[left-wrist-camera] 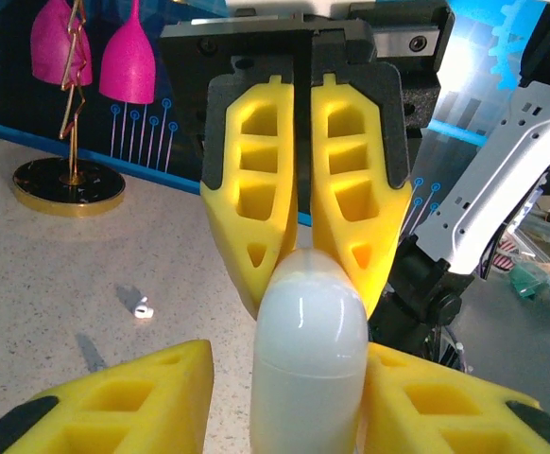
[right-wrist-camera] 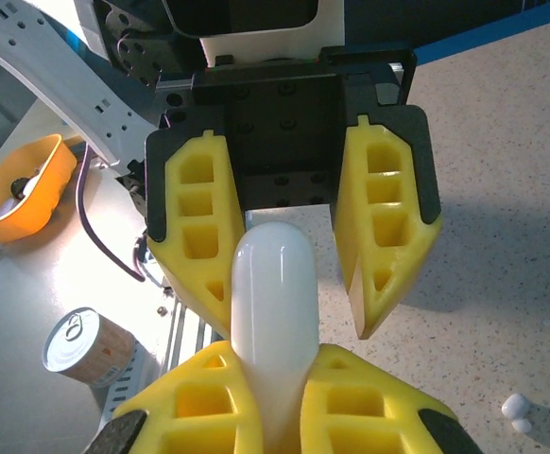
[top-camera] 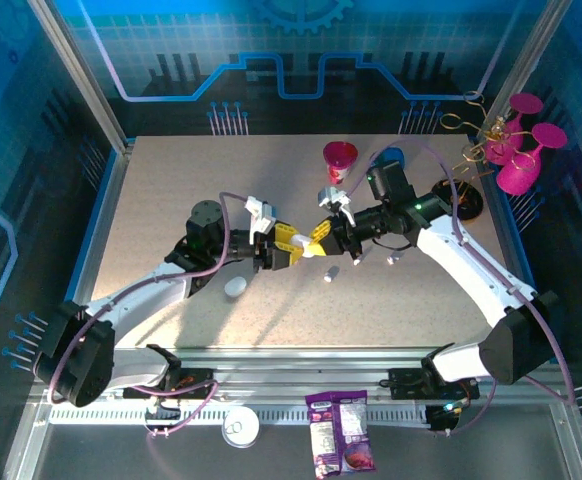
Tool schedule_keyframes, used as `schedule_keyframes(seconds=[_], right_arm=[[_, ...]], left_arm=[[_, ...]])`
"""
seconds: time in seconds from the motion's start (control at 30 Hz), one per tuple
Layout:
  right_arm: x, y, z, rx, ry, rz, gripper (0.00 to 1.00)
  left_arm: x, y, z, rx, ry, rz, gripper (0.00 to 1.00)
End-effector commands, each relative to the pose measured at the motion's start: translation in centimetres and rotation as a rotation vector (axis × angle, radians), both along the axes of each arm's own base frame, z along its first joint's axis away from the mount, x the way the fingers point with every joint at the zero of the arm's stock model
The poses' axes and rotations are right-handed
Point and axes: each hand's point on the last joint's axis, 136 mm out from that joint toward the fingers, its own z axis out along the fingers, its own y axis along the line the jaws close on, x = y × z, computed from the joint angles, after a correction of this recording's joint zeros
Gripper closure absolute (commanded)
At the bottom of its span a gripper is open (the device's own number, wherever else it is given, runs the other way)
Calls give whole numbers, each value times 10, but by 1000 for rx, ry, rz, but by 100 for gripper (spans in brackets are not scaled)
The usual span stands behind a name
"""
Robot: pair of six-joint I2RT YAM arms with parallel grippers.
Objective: Insert the wireless bluetooth earbuds into the charging case
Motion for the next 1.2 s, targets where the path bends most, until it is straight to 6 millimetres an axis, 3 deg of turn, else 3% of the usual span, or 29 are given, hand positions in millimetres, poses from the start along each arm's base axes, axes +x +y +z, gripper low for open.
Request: schedule_keyframes(seconds=[0.0, 0.07, 0.23, 0.33, 0.37, 0.47, 0.57, 0.83, 0.97, 1.17], right_arm=[[-8, 3, 13, 18, -23, 33, 100], [-7, 3, 13, 19, -22, 34, 100], [-7, 6, 13, 21, -23, 39, 100], [-5, 6, 14, 20, -25, 34, 100], [-5, 6, 14, 18, -31, 27, 97], [3, 5, 13, 4, -54, -16, 61], [13, 3, 14, -4, -74, -70, 47], [33, -10, 25, 27, -125, -195, 35], [45, -19, 29, 38, -167, -268, 21], [47, -24, 37, 70, -190, -307, 9]], left_arm=[[-5, 1, 15, -4, -49, -26, 59], [-5, 0, 15, -6, -44, -34, 67], [-6, -1, 19, -25, -50, -44, 73], [-7, -1, 19, -28, -55, -49, 89], [-7, 0, 19, -29, -57, -48, 93], [-8, -1, 20, -38, -61, -54, 99], [-9, 0, 22, -43, -67, -57, 100], [-9, 2, 17, -46, -92, -60, 100], [-11, 3, 17, -50, -124, -63, 100], [-10, 5, 15, -46, -161, -44, 100]])
